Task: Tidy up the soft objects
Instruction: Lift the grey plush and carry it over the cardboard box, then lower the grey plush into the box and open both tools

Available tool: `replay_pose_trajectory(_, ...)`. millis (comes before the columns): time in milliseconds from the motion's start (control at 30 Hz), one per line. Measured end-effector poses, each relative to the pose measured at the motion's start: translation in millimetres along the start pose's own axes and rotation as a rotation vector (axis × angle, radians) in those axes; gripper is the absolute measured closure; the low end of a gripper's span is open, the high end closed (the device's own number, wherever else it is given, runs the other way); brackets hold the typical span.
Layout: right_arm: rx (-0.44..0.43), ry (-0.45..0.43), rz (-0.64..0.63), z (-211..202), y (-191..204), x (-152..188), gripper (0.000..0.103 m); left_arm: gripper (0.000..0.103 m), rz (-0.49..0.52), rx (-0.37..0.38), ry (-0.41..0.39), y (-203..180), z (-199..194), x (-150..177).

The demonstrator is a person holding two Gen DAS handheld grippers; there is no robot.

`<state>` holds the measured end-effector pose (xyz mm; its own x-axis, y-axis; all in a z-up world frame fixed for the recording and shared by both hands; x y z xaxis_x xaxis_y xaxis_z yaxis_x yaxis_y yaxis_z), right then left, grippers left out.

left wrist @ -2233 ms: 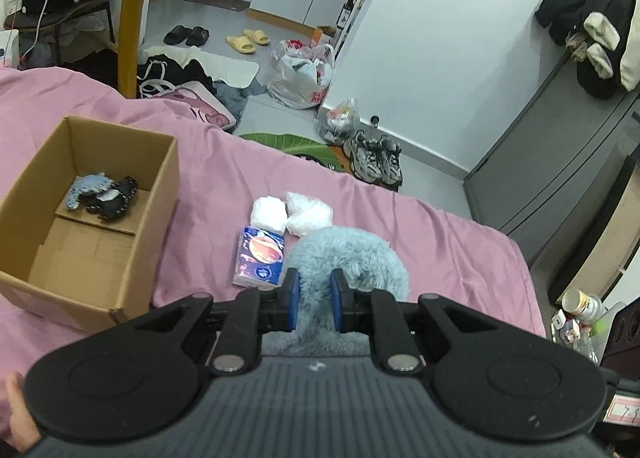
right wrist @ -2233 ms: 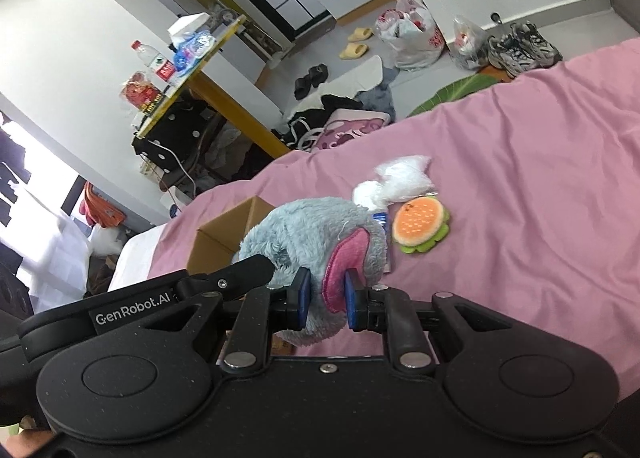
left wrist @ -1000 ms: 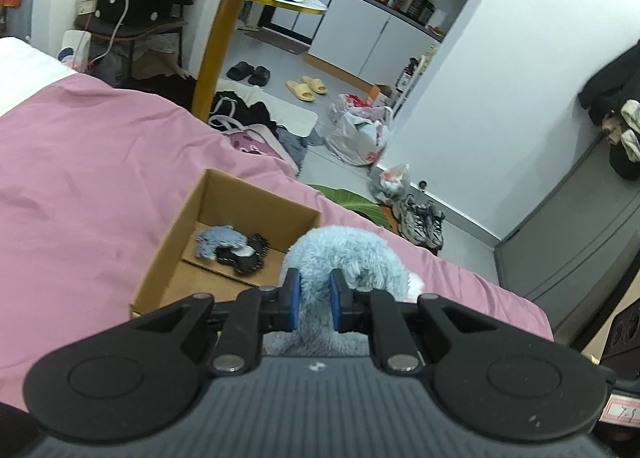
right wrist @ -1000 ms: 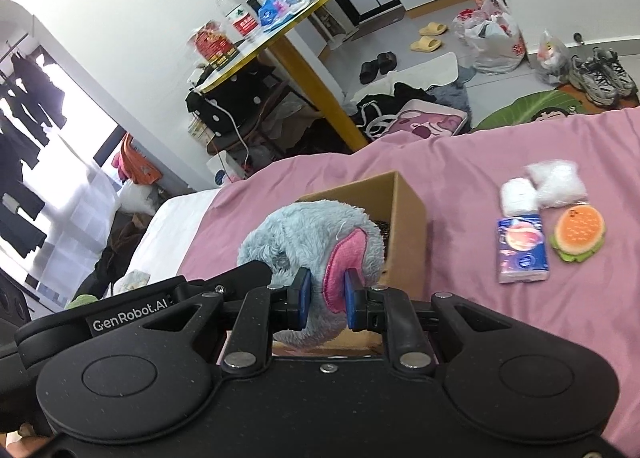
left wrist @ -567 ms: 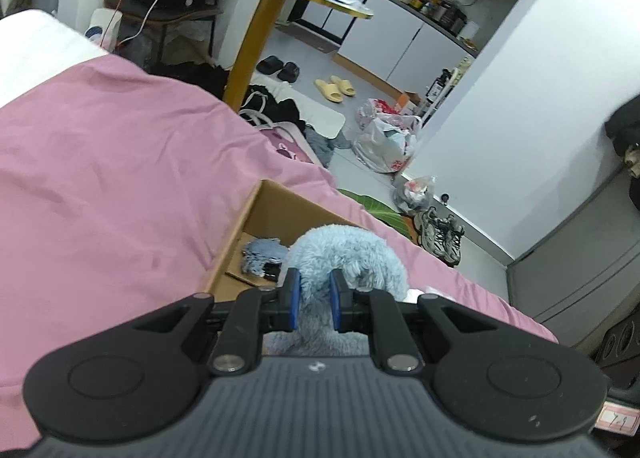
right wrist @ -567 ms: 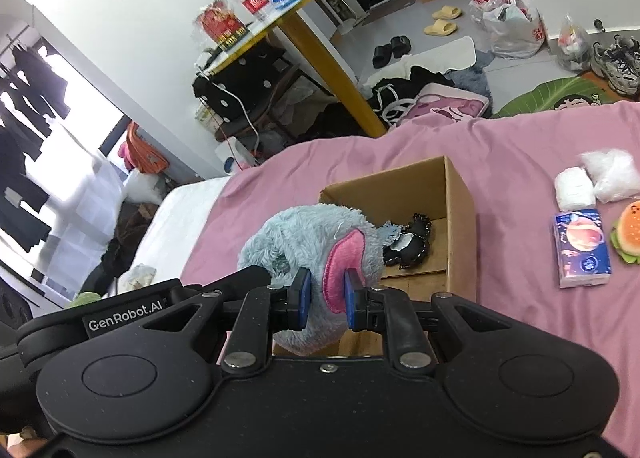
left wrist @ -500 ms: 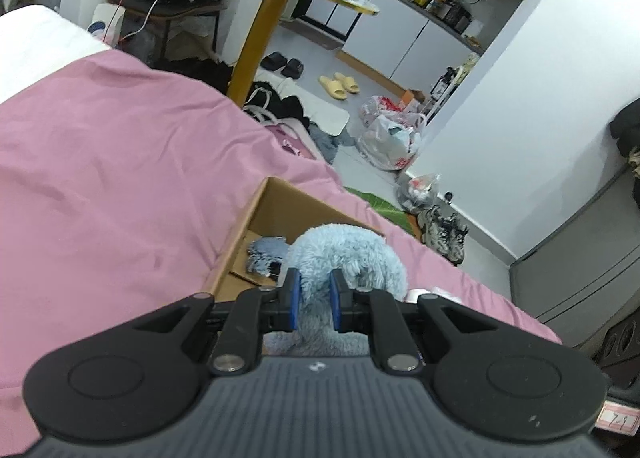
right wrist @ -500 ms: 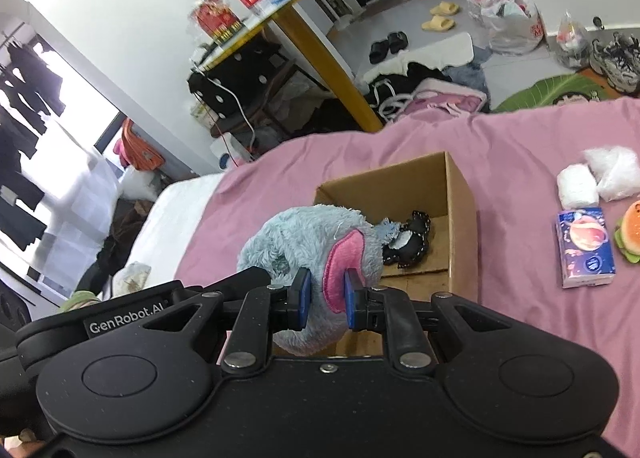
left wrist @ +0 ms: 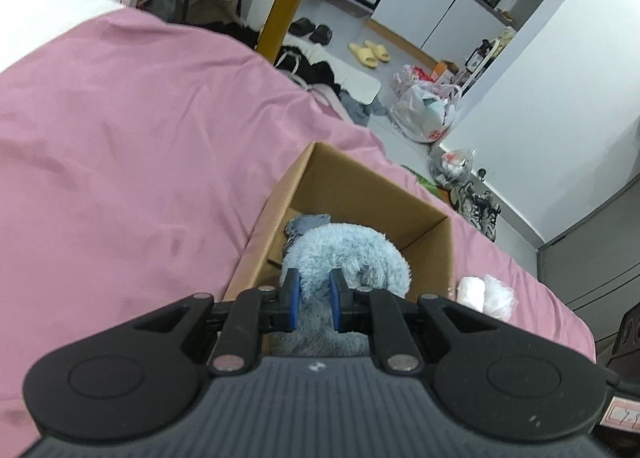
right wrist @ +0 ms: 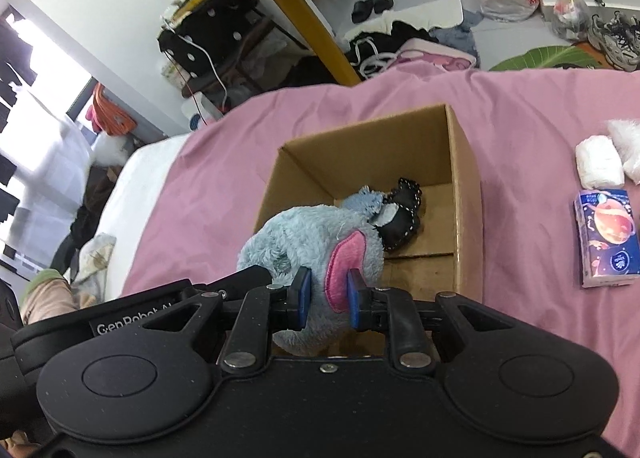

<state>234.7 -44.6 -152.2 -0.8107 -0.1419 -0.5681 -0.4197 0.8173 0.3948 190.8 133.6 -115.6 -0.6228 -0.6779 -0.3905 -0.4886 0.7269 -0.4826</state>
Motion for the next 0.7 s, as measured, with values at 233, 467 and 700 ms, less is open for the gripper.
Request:
replay_pose_trajectory(233, 0.012, 0.025, 0.011, 9.6, -0.8, 1.5, 0.077, 0.085, -0.022, -0.035, 0.001, 5.7, 11.3, -5.3)
replay_pose_trajectory(467, 0.008, 0.019, 0.019, 2.2, 0.1, 2.6, 0.068, 0.081, -0.041, -0.025, 0.008, 8.6, 10.7, -7.6)
replay_pose_trajectory(700, 0.035, -0.024, -0.005, -26.1, 2.8, 4.8, 0.053, 0.064, -0.037, -0.011, -0.001, 5.1, 1.3, -5.6)
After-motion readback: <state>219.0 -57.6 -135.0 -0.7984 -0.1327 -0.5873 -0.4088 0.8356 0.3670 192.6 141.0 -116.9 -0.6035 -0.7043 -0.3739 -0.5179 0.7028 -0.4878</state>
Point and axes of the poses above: each gripper's, at about its wrist camera, not at the fingertips, and z roughly the way its jaws point, y to its left, x to its underside, the point moved 2 cm from there along z, roughly the way its jaws point, and after that the axes turned 15 degrees about -z, right-handed, at the moved point
